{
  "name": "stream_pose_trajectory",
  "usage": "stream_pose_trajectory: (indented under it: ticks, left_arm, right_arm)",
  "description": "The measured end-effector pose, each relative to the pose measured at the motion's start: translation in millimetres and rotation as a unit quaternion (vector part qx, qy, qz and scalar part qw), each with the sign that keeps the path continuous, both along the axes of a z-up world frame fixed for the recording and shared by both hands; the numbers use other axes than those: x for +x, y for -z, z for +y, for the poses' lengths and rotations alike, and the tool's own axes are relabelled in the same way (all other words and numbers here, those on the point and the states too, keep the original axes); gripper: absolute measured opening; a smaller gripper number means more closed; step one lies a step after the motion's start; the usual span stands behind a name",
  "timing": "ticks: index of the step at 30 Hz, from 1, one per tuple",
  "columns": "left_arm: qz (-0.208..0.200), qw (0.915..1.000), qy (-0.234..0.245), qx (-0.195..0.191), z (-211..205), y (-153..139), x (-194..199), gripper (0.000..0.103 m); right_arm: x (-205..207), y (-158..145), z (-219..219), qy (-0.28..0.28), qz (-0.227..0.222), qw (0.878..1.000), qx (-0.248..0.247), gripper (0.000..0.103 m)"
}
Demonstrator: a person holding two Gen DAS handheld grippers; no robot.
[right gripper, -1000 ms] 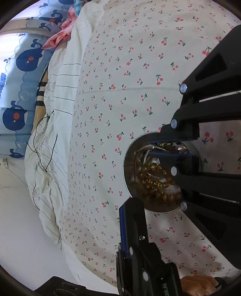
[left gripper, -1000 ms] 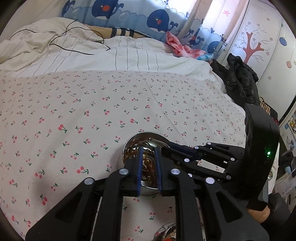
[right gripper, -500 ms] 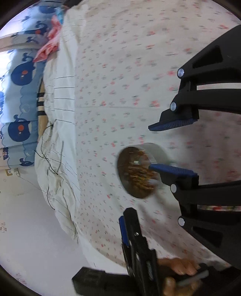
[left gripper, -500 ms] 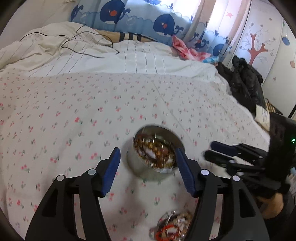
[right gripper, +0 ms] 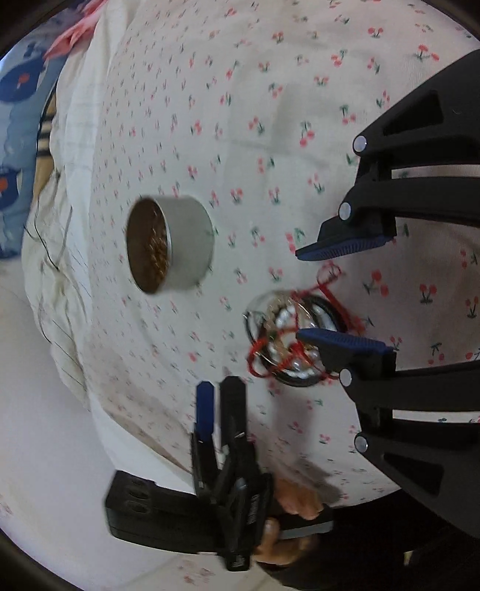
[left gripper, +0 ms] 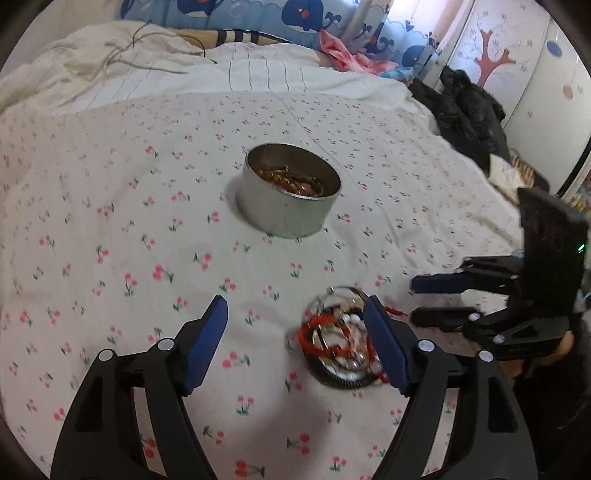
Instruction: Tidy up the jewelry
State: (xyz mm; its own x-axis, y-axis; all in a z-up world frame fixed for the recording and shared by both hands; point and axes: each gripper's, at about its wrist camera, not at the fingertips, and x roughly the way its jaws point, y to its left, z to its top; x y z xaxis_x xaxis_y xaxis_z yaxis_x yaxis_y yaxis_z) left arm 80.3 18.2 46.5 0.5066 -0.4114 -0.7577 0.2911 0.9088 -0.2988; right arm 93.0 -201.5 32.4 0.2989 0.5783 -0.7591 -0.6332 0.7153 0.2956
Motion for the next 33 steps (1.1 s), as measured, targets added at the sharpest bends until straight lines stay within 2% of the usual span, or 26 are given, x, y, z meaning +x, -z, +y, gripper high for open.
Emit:
stream_pose_trajectory:
  ticks: [2, 5, 7, 14, 16, 17, 18, 20, 21, 25, 29, 33]
  left_arm:
    - [0.016, 0.9994, 0.0, -0.031, 8, 6, 0, 0.073]
    - [0.052, 0.9954, -0.002, -0.081, 16, 19, 4, 0.073]
    - [0.064, 0.9925, 0.004, -0.104, 15, 25, 7, 0.073]
    - [0.055, 0.9932, 0.037, -0.096, -6, 31, 9, 0.072]
    - [0.051, 0.9944, 0.04, -0.083, -10, 32, 10, 0.061]
    - [0.054, 0.9946, 0.046, -0.076, -13, 33, 11, 0.051]
    - [0.059, 0.9947, 0.049, -0.069, -15, 36, 12, 0.043]
    - [0.063, 0.995, 0.051, -0.058, -13, 37, 14, 0.03]
    - [0.063, 0.9952, 0.053, -0.052, -15, 38, 14, 0.023]
    - [0.051, 0.9964, 0.051, -0.045, -13, 33, 15, 0.012]
    - [0.028, 0.9974, 0.042, -0.052, -2, 22, 16, 0.005]
    - [0.009, 0.9973, 0.028, -0.067, 10, 12, 19, 0.005]
  right_arm:
    - [-4, 5, 3, -0.01, -0.002, 1.0, -0.012, 0.039]
    - [-4, 11, 6, -0.016, 0.0, 1.0, -0.012, 0.046]
    - [-2, 13, 9, -0.019, 0.001, 1.0, -0.014, 0.047]
    - [7, 23, 7, -0.013, 0.02, 1.0, -0.007, 0.047]
    - [7, 24, 9, -0.017, 0.02, 1.0, -0.005, 0.046]
    - [7, 24, 9, -0.021, 0.021, 1.0, -0.001, 0.04]
    - [7, 24, 9, -0.025, 0.022, 0.999, 0.002, 0.025]
    - [5, 21, 9, -0.029, 0.017, 0.999, 0.003, 0.006]
    - [5, 20, 8, -0.026, 0.012, 1.0, -0.004, 0.005]
    - [6, 16, 1, -0.016, 0.013, 1.0, 0.013, 0.003]
    - [13, 4, -15, 0.013, 0.007, 0.999, 0.052, 0.003]
    - [19, -2, -24, 0.037, 0.003, 0.997, 0.067, 0.003]
